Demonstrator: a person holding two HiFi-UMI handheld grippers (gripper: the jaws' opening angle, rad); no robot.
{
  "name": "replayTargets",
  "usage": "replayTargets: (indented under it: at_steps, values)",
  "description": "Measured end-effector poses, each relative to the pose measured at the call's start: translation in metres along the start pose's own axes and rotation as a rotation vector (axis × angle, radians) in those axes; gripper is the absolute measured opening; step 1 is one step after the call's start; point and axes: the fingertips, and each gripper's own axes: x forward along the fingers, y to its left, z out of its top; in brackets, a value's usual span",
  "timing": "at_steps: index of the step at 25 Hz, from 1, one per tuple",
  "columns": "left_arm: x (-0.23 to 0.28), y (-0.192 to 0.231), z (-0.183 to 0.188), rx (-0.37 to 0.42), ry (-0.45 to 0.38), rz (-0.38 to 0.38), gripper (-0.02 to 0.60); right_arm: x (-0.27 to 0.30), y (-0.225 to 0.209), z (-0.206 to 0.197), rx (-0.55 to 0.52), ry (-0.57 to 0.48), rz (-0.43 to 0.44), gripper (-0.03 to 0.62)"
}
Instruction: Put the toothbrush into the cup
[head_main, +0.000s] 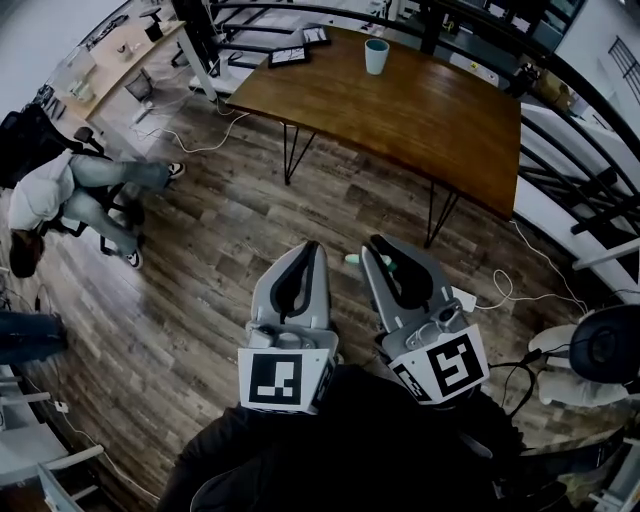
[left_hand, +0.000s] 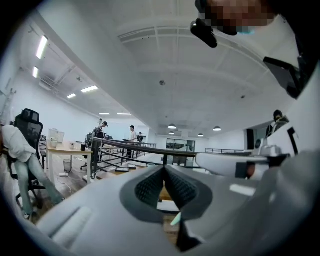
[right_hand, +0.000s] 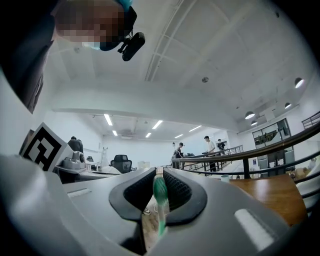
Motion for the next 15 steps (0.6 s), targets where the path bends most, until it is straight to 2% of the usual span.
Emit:
replayTargets:
  at_steps: [6, 11, 15]
  values:
    - [0.020, 0.039, 0.012, 0.000, -0.021, -0.013, 0.008, 0.044, 0.009, 0.006, -0.022, -0.019, -0.004, 0.044]
    - [0.033, 0.054, 0.016, 0.002, -0.028, -0.024, 0.008, 0.065, 0.004, 0.010, -0.033, -0.023, -0.018, 0.044]
    - [0.042, 0.066, 0.017, -0.003, -0.015, -0.003, 0.008, 0.077, 0.000, 0.011, -0.031, -0.017, -0.017, 0.044]
